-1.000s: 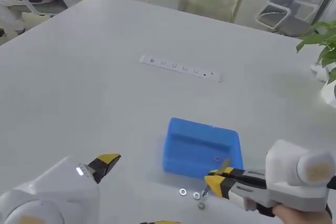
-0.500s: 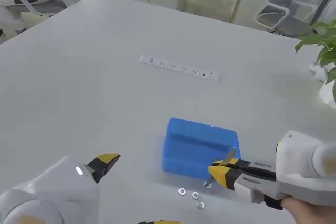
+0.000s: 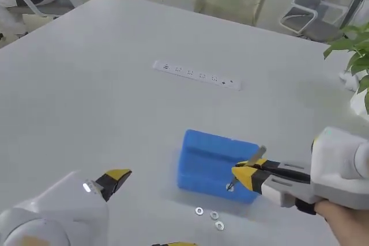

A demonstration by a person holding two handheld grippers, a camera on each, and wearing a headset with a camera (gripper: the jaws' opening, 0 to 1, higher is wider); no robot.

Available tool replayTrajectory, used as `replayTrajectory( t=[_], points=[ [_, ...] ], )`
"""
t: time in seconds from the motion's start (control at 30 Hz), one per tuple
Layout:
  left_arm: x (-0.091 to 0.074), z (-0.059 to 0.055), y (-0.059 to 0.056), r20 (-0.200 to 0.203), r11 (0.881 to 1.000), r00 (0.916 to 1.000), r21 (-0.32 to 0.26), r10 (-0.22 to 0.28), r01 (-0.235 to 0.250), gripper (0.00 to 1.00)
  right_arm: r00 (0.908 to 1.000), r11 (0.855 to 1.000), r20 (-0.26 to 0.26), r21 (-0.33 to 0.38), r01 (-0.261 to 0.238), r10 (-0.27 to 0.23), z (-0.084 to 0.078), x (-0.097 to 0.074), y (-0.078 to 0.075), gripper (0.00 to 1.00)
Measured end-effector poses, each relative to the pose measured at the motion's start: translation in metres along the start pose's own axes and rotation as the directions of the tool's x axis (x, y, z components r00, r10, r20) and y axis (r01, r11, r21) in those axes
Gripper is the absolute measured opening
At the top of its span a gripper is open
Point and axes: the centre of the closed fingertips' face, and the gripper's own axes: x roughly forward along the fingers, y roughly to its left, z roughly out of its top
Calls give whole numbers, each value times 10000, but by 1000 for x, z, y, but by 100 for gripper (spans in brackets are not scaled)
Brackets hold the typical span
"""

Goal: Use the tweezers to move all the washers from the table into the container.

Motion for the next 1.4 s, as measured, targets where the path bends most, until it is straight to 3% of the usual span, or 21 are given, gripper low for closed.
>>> replayTrajectory(
  t=[0.43, 1.4],
  points=[
    [0, -1, 0, -53, 10000, 10000, -12, -10, 9, 90, 9996, 9993, 66, 240, 278, -279, 9, 8, -23, 3],
    [2, -6, -1, -261, 9999, 9996, -12, -137, 137, 89, 9969, 9942, -651, 948, 512, -452, -14, 45, -60, 3]
  ],
)
